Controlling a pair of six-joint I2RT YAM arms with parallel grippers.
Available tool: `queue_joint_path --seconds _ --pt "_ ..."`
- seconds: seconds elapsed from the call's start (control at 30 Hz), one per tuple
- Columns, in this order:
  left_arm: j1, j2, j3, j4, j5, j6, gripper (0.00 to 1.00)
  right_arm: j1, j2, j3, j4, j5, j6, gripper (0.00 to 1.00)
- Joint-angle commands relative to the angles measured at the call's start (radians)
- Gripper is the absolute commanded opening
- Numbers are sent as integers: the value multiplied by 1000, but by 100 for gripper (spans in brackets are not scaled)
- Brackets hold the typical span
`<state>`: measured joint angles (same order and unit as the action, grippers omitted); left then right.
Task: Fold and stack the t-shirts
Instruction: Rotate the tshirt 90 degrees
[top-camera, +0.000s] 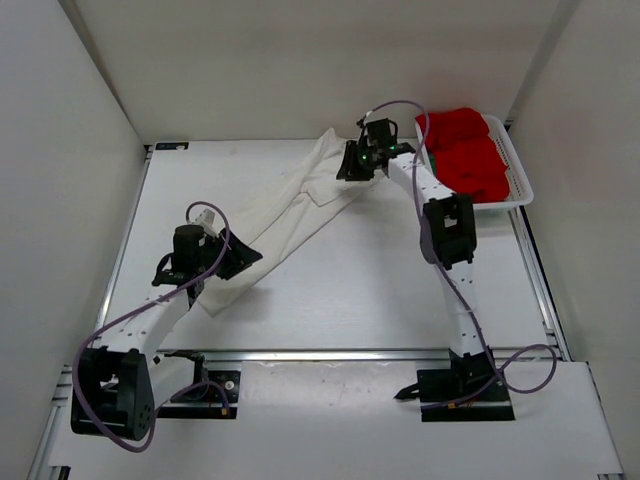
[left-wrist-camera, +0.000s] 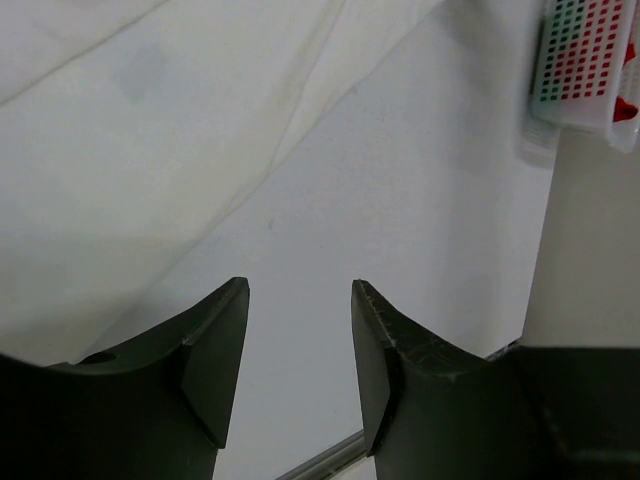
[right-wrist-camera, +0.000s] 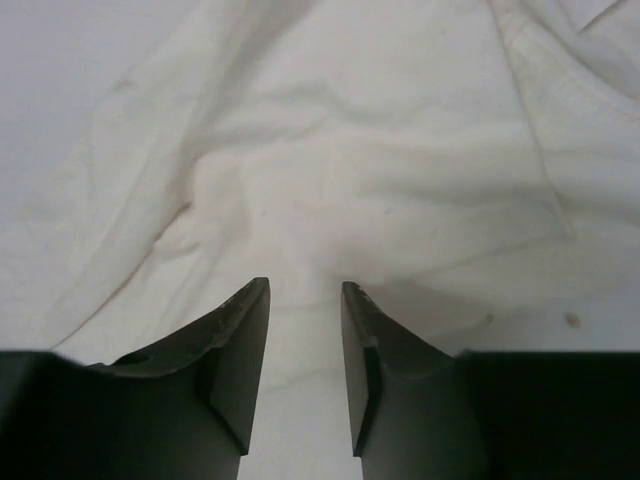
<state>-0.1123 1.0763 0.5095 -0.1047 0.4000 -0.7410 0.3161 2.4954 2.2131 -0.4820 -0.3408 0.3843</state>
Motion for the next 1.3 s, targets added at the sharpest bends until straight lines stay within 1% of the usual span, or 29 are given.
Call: queue_joint_path --seconds 0.0,0.03,0.07,0.1,0.13,0.17,0.2,0.23,0.27,0.33,0.4,0.43,0.47,0.53,0.63,0.73,0.77,0.8,0.83,0.87,0.9,0.97,1.03,1.07,1.1,1.13,1.2,1.23,1.27 --pt "-9 -30 18 -91 -3 74 56 12 -338 -48 -44 -39 -103 35" --pt "-18 -33 21 -93 -12 98 56 26 -422 -157 -40 -41 -122 35" --pt "-18 -27 23 -111 -24 113 56 32 -475 -325 21 -46 -117 36" --pt "-18 -27 44 -127 -30 135 55 53 -581 -411 66 -46 -99 35" --pt "-18 -24 53 -136 -50 167 55 64 -692 -605 171 -53 -47 35" --pt "-15 -13 84 -157 -70 176 54 89 -742 -788 227 -56 -16 35" --pt "-15 -4 107 -171 -76 201 51 113 -820 -853 329 -58 37 35" --pt "-6 -1 118 -170 -67 203 49 167 -873 -989 418 -41 80 36" --pt "3 1 127 -158 -46 198 49 198 -886 -1086 474 3 106 36" --pt "19 -6 141 -142 -32 193 49 335 -871 -1160 554 46 140 36" --pt "22 -9 156 -154 -33 200 49 411 -808 -1165 612 68 188 39" --pt "25 -4 162 -148 -29 204 50 441 -759 -1149 629 60 209 41" --pt "25 -9 155 -135 6 197 51 507 -618 -1088 705 127 284 47" --pt "14 -10 149 -139 -9 195 52 512 -568 -1086 744 138 349 48" --pt "8 -9 149 -124 0 189 51 538 -485 -1026 758 198 398 49" --pt "11 -16 149 -112 2 184 51 557 -373 -926 692 233 427 47" --pt "19 -16 149 -109 -1 187 51 566 -341 -920 689 246 444 45" --pt "32 -19 149 -112 19 181 51 564 -328 -905 692 237 471 37" --pt "31 -22 147 -106 16 180 51 563 -304 -903 692 227 484 32" --pt "33 -21 143 -112 22 181 51 560 -294 -892 686 209 496 20" --pt "36 -26 147 -122 22 192 51 552 -303 -920 683 203 496 9" --pt "28 -21 139 -122 11 202 51 528 -361 -989 701 192 496 1" --pt "8 -22 129 -127 8 196 51 480 -472 -1171 755 161 479 0" --pt "-6 -15 124 -128 -6 204 52 431 -550 -1216 760 133 458 0" --pt "-38 -10 118 -128 -15 200 52 364 -622 -1293 758 64 412 0" --pt "-73 -1 110 -128 -27 196 53 323 -656 -1355 706 1 362 0" --pt "-125 1 92 -124 -49 186 58 177 -783 -1435 644 -76 279 0" --pt "-165 4 87 -127 -67 190 59 137 -812 -1481 604 -110 234 2" --pt "-184 5 87 -135 -84 190 60 73 -854 -1497 580 -134 214 8"
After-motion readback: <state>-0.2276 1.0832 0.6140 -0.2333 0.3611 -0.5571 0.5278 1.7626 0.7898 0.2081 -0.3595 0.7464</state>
